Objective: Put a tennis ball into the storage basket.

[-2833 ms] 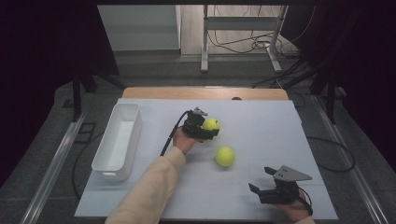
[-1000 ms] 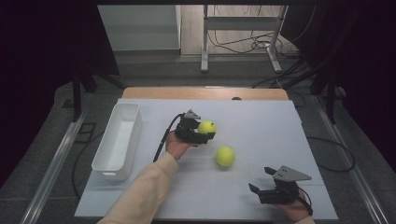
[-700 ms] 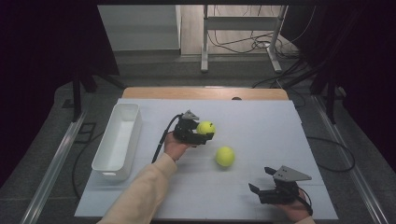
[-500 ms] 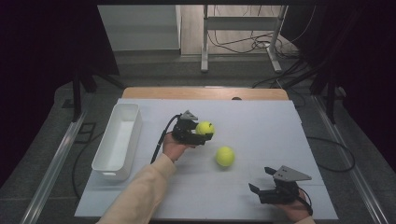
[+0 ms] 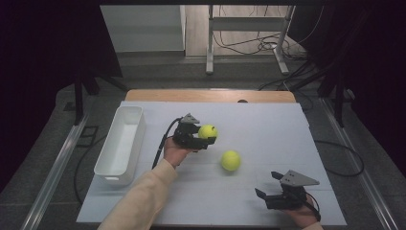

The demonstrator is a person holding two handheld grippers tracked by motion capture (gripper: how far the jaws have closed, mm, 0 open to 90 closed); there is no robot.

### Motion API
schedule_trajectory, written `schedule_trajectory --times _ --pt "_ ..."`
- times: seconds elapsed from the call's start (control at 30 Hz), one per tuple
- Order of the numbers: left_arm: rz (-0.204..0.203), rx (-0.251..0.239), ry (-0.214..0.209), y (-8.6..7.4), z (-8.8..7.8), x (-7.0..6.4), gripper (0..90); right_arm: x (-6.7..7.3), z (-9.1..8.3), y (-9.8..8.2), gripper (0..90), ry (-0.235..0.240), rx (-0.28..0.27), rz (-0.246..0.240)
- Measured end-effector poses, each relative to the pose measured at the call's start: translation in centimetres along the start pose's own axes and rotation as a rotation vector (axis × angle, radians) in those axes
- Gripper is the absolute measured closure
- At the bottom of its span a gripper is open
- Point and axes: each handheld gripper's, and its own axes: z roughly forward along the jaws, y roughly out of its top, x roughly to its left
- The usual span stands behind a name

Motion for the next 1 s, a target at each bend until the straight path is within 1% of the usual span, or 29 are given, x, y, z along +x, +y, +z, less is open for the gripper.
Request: schedule_trajectory --times 0.5,1.0 --pt "-0.006 -0.021 0.008 -0.5 -1.5 0.3 26.5 0.0 0.0 0.0 10.8 -0.002 0.002 -0.002" --pt "-0.011 -0.035 0.008 -0.7 -2.7 0.5 26.5 0.0 0.0 0.0 10.8 -0.002 0.006 -0.001"
